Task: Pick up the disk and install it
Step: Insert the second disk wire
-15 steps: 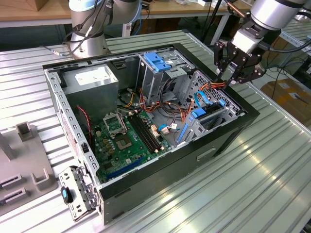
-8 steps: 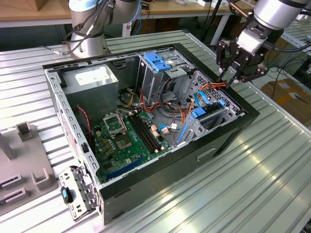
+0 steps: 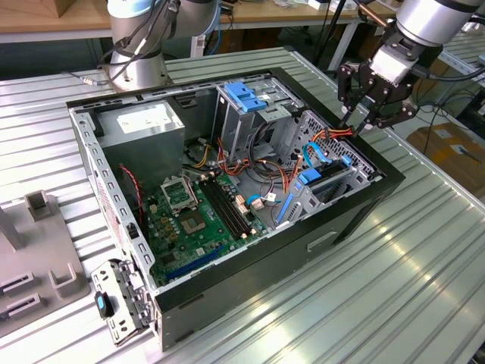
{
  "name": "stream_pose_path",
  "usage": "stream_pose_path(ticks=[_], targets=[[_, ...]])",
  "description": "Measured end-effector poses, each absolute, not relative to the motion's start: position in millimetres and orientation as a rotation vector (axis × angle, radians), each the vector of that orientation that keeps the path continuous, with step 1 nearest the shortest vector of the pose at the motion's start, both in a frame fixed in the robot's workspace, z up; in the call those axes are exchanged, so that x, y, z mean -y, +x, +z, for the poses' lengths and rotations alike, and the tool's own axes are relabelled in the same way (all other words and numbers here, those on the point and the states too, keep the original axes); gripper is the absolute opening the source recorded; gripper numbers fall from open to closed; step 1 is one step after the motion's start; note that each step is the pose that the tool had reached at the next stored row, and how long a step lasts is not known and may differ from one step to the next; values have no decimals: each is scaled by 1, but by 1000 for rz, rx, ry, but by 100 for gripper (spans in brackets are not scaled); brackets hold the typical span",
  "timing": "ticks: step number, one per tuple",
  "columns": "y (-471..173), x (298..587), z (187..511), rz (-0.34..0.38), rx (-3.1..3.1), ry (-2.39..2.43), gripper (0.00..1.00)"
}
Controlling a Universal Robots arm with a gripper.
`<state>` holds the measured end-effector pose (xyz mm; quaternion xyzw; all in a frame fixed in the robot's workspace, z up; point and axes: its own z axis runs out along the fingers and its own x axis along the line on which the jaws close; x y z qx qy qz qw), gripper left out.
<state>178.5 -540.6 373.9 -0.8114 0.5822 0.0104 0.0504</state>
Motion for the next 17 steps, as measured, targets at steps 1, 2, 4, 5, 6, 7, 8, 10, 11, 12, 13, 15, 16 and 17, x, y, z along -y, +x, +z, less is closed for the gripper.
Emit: stream_pose_path(ticks=[1,2,4,5,6,7,8,10,11,12,13,15,16,17], targets=[[179,541,374,32,-1766,-2475,36],[179,541,374,32,-1757,-2482,36],[179,541,374,34,-1734,-2498,36],[179,541,374,35,-1724,-2505,36],[179,541,374,35,-1715,-2511,36],[179,541,374,36,-1702,-2520,36],[179,541,374,36,-1694,-2526,36],[179,541,374,38,-1670,-2542,36],[180,541,374,39,-1647,-2558,36],[180,541,374,41,-1619,-2575,36],[180,541,374,41,-1611,-2581,36],[180,541,374,40,-1605,-2586,36],[180,541,375,39,-1605,-2588,36],[180,541,375,37,-1606,-2591,36]])
